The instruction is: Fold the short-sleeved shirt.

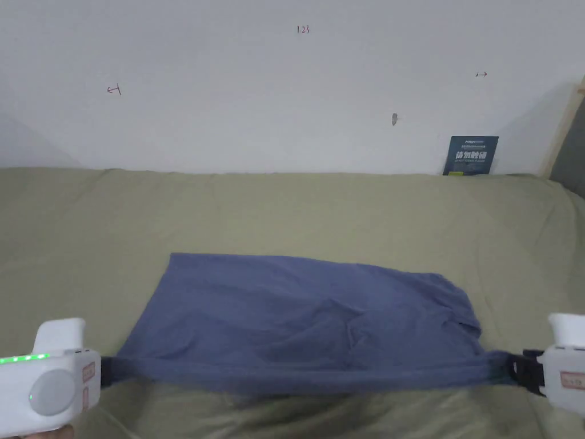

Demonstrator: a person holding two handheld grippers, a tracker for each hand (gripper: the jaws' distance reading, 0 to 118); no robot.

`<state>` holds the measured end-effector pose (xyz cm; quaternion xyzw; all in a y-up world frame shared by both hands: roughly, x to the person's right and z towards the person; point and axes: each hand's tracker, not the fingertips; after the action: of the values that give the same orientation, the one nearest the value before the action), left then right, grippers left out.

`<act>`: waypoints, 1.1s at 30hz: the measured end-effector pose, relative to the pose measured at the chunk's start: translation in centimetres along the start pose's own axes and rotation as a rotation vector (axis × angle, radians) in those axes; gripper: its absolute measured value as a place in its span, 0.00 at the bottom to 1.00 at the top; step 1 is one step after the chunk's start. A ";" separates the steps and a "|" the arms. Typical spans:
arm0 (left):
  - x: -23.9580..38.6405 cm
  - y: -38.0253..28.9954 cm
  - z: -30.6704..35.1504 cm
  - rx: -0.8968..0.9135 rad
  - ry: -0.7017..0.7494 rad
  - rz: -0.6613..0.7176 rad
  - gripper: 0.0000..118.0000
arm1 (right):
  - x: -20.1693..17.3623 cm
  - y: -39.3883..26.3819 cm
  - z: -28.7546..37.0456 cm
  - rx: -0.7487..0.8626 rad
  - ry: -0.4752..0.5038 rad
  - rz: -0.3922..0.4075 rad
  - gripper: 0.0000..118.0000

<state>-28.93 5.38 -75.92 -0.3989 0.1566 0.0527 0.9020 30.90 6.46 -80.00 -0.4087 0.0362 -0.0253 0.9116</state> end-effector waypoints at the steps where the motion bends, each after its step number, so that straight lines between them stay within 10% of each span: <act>1: -0.6 -1.3 0.7 -0.012 0.004 -0.011 0.05 | 0.1 -1.7 0.6 -0.028 0.013 0.004 0.00; 27: -5.5 -15.5 9.7 -0.143 -0.065 0.019 0.05 | 3.1 -17.5 7.0 -0.161 0.017 -0.089 0.04; 29: -5.8 -15.3 10.0 -0.123 -0.091 0.038 0.16 | 2.6 -17.1 7.2 -0.161 0.003 -0.090 0.50; 31: -5.9 -14.9 10.2 -0.122 -0.102 0.046 0.97 | 2.4 -16.6 7.5 -0.184 -0.027 -0.079 1.00; 33: -6.2 -14.1 10.7 -0.165 -0.112 0.043 0.98 | 2.2 -16.0 8.7 -0.083 -0.029 -0.064 1.00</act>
<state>-29.12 3.92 -57.21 -0.4647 0.1098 0.1071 0.8721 33.62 2.11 -62.38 -0.4476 0.0108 -0.0468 0.8929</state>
